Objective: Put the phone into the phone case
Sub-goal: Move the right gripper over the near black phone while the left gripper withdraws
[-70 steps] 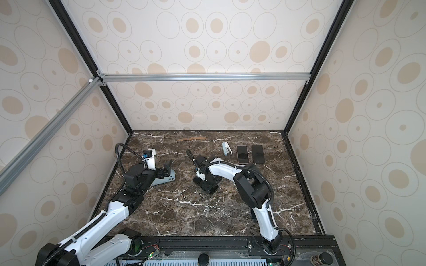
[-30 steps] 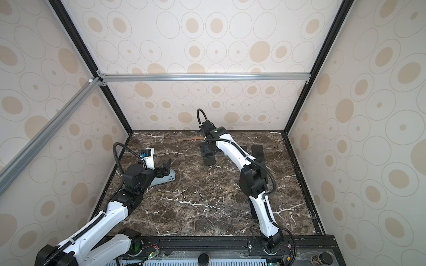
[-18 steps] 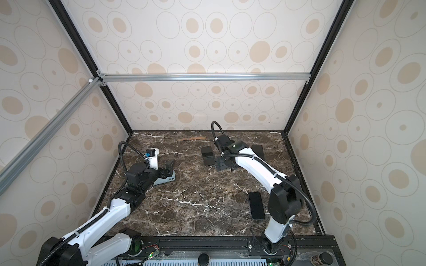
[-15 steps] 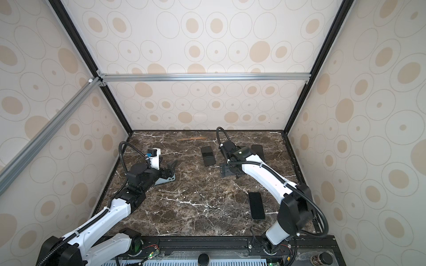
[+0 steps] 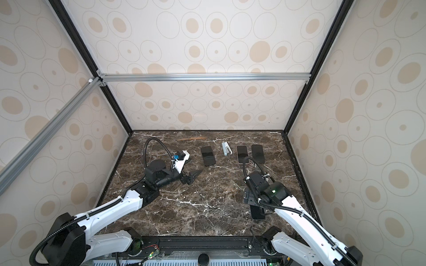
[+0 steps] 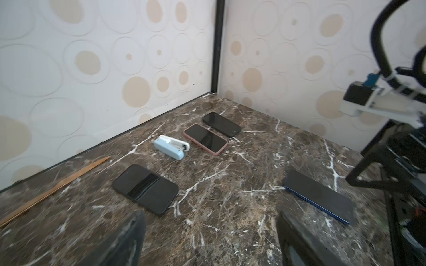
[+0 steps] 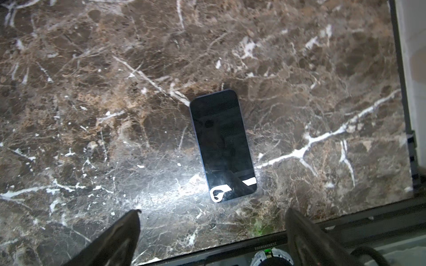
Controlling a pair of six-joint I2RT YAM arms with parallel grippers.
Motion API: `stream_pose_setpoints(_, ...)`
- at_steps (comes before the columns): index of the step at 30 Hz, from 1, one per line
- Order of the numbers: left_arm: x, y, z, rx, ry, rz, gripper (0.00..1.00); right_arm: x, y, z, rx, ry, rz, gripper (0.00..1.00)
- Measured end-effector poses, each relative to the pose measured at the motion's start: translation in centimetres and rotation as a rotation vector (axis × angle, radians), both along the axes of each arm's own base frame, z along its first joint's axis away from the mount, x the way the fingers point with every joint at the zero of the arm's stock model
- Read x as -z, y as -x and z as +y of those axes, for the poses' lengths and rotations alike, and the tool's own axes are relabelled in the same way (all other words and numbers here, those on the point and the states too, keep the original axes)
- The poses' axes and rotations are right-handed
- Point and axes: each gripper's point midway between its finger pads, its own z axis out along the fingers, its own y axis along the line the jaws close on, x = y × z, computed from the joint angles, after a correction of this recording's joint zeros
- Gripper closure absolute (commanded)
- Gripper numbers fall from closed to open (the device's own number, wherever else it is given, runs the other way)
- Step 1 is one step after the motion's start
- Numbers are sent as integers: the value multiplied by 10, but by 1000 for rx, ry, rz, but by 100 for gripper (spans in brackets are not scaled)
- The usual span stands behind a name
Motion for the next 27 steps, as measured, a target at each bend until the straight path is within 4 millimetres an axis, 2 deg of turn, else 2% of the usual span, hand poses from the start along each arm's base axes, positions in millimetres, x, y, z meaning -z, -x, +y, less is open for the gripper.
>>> stream_pose_setpoints(5,16,13,-16,83,-41,10,12,17,11,-14,100,-35,-22,0)
stream_pose_setpoints(10,18,25,-26,118,-71,2,12,43,16,-21,211,-70,46,0)
stream_pose_setpoints(16,20,29,-22,108,-119,-18,11,79,21,-20,286,-127,158,0)
stream_pose_setpoints(27,29,24,-12,63,-206,-30,11,95,9,-10,250,-191,217,0)
